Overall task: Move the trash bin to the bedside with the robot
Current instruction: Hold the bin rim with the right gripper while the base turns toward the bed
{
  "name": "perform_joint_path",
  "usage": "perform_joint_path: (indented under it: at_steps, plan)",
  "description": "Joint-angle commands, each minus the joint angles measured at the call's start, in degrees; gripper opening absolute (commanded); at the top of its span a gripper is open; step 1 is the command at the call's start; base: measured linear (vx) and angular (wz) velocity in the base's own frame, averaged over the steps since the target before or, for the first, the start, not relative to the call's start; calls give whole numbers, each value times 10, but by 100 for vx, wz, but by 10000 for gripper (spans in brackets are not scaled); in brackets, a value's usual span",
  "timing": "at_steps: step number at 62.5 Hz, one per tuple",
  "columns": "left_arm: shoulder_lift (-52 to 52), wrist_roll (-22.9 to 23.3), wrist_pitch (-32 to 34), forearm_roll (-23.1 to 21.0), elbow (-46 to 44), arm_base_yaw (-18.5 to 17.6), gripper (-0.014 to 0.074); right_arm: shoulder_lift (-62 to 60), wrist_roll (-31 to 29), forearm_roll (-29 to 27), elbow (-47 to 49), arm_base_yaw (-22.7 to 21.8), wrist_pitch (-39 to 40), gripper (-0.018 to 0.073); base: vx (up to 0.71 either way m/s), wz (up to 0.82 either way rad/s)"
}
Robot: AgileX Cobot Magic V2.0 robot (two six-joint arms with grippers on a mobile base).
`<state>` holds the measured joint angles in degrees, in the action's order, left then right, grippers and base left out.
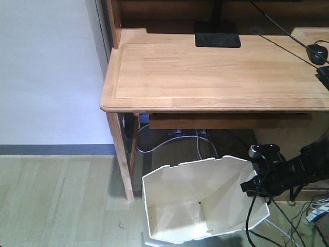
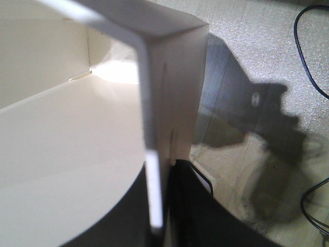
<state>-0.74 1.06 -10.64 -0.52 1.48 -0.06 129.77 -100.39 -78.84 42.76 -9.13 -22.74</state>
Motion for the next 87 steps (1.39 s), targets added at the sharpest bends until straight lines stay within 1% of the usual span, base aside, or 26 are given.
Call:
perform_joint_path:
  at_steps: [1, 28, 48, 65, 87]
  plan:
    - [-8, 3, 45, -6, 11, -1, -6, -38, 0, -21, 3, 0, -112, -6, 0, 0]
    - [-8, 3, 45, -6, 11, -1, -6, -38, 0, -21, 3, 0, -111, -6, -1, 5]
    - [-8, 3, 45, -6, 11, -1, -6, -38, 0, -21, 3, 0, -112, -6, -4, 17]
    - [-8, 3, 45, -6, 11, -1, -6, -38, 0, -21, 3, 0, -112, -6, -4, 39]
    - [-8, 3, 45, -6, 11, -1, -6, -38, 0, -21, 3, 0, -112, -6, -4, 54]
